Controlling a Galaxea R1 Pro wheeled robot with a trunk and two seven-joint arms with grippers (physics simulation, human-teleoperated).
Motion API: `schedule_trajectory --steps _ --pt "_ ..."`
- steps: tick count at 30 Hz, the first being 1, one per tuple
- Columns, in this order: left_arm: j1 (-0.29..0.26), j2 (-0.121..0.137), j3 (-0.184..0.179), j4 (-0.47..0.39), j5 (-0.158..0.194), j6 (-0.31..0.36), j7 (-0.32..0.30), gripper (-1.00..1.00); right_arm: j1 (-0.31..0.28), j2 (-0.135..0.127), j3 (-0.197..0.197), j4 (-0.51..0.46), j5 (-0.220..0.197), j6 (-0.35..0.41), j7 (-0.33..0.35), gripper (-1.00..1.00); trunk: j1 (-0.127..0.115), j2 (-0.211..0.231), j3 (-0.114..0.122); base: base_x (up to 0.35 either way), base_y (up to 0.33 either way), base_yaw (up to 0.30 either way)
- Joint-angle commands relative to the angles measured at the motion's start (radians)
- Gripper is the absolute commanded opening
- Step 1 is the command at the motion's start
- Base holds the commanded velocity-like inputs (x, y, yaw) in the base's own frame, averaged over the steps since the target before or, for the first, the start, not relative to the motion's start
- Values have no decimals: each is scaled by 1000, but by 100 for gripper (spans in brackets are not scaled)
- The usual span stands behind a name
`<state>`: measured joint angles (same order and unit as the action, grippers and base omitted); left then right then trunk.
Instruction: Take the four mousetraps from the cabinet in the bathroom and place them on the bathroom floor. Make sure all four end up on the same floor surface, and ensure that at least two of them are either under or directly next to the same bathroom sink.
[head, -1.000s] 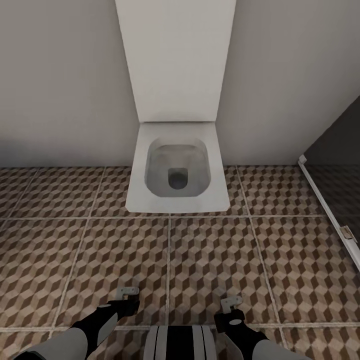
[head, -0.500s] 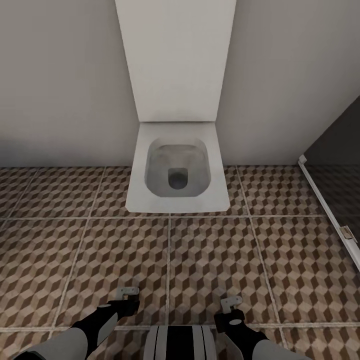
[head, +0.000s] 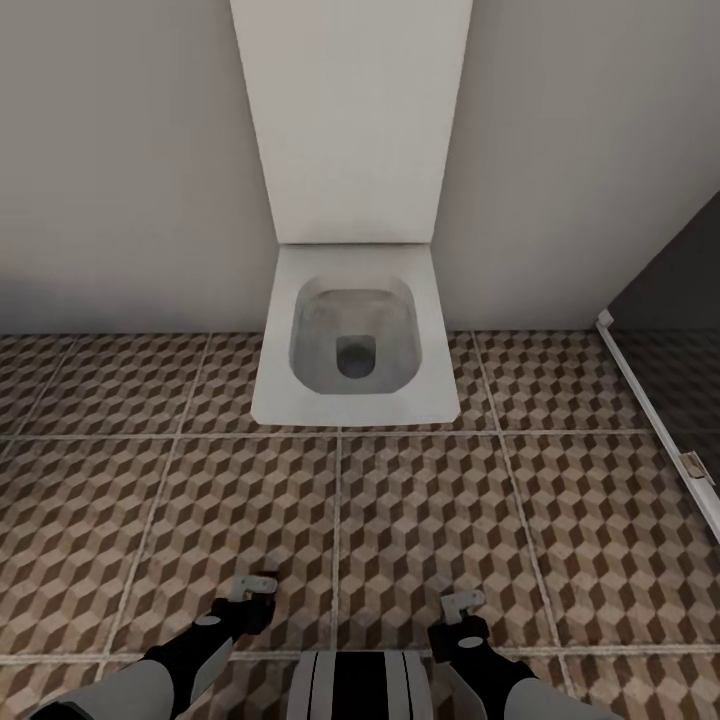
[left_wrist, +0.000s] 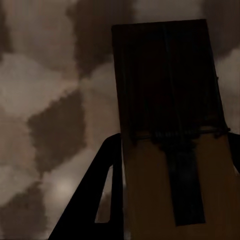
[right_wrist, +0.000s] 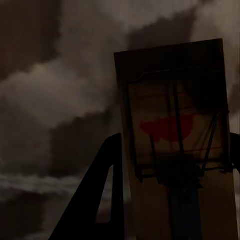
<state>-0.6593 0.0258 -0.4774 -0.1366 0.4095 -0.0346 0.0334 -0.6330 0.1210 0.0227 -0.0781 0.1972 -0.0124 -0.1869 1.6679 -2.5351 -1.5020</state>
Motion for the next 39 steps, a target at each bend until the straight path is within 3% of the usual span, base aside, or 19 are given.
schedule_trajectory --steps 1,7,15,30,39 --pt "0 1 8 6 1 -8 13 -100 -1 0 2 1 4 -4 -3 -100 0 0 -1 0 0 0" --pt "0 4 8 18 -5 -30 58 -100 -1 0 2 1 4 -20 -3 -100 0 0 -1 0 0 0" --pt "0 3 8 55 -5 -137 72 -100 -1 0 2 1 4 -21 -3 -100 0 0 -1 0 0 0" --pt "0 10 6 83 -7 -149 72 -100 0 0 2 1 3 -33 -3 -100 0 0 -1 0 0 0" --pt "0 10 5 86 -9 -150 72 -100 -1 -1 1 1 1 -137 -10 -100 0 0 -1 0 0 0"
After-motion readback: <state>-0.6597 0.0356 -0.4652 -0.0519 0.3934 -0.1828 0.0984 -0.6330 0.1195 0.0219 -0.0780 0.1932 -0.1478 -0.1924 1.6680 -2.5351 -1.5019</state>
